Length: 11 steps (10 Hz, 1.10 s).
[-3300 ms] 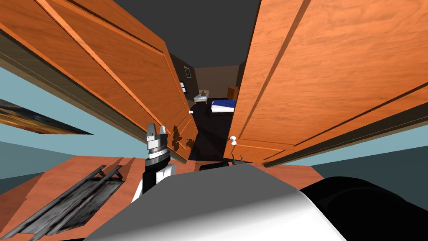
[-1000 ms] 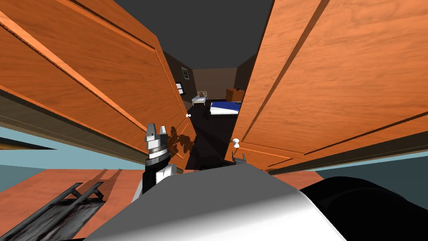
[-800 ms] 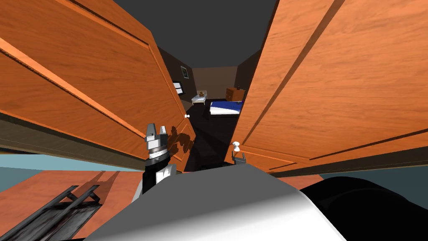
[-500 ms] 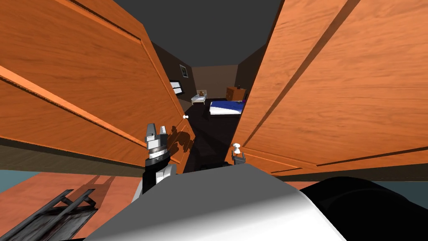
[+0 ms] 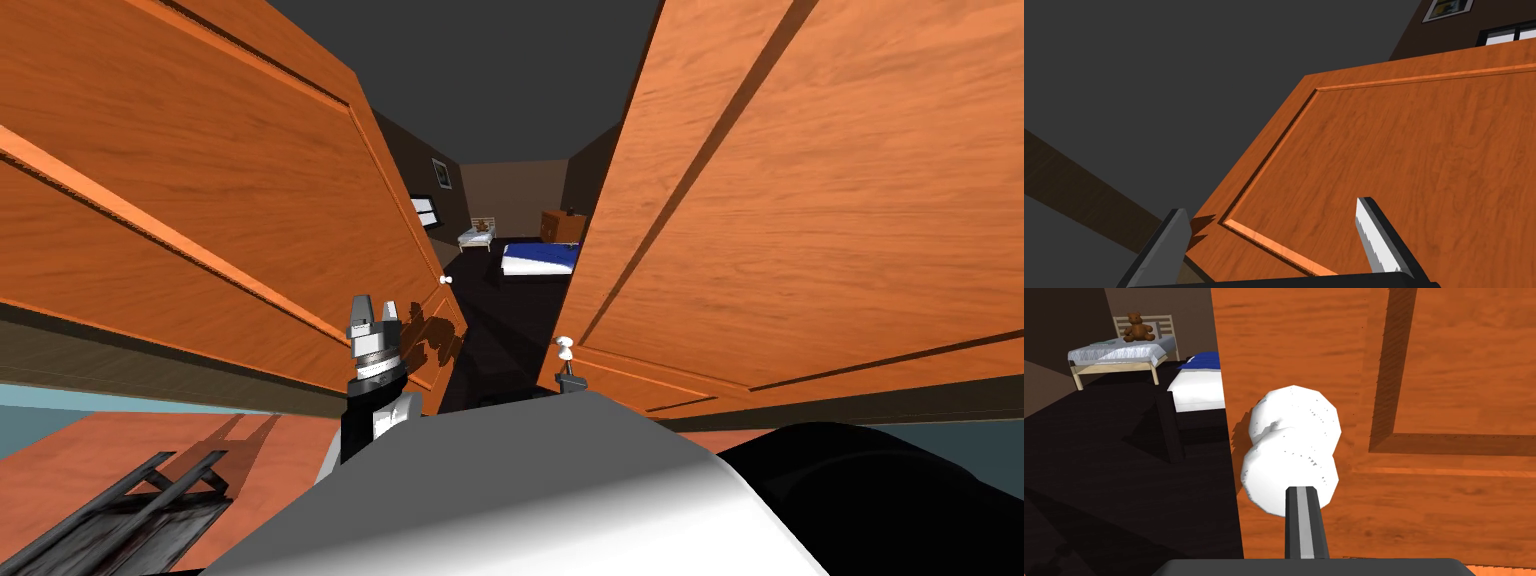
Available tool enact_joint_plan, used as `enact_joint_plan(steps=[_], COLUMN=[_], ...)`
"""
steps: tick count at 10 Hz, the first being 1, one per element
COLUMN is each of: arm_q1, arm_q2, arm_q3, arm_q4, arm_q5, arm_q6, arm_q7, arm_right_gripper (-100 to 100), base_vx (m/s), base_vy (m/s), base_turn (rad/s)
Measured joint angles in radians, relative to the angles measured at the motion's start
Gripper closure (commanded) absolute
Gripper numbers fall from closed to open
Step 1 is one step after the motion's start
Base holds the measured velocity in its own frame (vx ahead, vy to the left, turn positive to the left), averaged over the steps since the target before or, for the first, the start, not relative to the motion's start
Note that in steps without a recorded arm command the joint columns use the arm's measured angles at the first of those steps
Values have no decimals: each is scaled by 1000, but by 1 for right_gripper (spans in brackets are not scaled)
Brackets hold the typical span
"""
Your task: Push the door open
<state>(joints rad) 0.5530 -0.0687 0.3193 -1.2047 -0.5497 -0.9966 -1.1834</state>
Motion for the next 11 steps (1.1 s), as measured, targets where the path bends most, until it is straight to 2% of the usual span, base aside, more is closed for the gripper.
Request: enact_joint_plan(steps=[1,3,5,7,11], arm_q1=[0,16,33,29,1], arm_q2=[0,-2,7,7,5], arm_q3=[0,-1,-1,-4,-19], arm_q4=[0,-3,-6,-7,8], arm_q5=[0,-3,-7,-8,-13], arm_q6=[0,-13,-27,-24,-14], arm_q7=[0,1,0,3,6], arm_right_gripper=[-100,-100,-100,-100,-100], base_vx=[-104,-186,-133,100,178], base_vy=[84,148,121,-36,-94], base_turn=[-88,-63,-43,14,13])
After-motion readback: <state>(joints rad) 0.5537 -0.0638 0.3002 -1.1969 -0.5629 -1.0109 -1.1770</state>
